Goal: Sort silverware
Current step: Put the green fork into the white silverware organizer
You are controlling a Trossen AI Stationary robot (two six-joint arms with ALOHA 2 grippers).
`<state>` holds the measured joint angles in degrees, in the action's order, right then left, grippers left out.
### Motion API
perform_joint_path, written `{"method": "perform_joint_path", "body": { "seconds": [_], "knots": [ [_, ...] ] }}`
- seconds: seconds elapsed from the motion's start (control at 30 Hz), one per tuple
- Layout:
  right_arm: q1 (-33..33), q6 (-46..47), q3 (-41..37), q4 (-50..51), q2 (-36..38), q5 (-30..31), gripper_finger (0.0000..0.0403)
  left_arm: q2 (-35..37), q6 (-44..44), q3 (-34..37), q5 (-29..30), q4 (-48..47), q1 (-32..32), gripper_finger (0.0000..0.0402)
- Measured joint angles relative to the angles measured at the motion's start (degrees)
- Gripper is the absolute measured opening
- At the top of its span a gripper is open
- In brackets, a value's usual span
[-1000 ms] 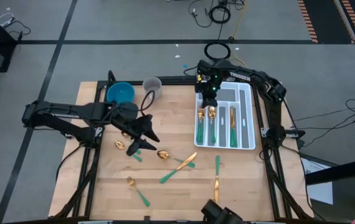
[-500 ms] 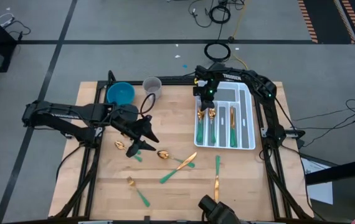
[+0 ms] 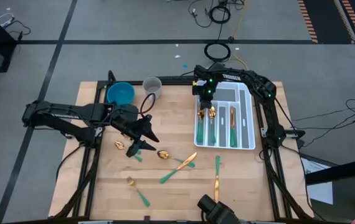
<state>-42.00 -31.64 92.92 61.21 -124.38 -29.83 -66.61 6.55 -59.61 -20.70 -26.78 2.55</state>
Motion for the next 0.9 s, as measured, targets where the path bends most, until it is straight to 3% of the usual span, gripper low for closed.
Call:
{"method": "perform_joint_path", "body": {
  "seconds": [0.4,0.77,0.9],
  "knots": [
    [0.6,-2.4,0.0,-1.4,0.2,3.0,0.013,0.0,-1.0,0.0,0.0,-1.2,0.1,0.019],
    [2.6,-4.0,0.0,-1.2,1.0,9.5,0.0169,0.0,-1.0,0.0,0.1,-1.4,0.1,0.019],
    [3.2,-4.2,0.0,-1.4,2.8,13.7,0.0176,0.0,-1.4,0.0,3.2,-3.5,0.1,0.019]
  ]
}}
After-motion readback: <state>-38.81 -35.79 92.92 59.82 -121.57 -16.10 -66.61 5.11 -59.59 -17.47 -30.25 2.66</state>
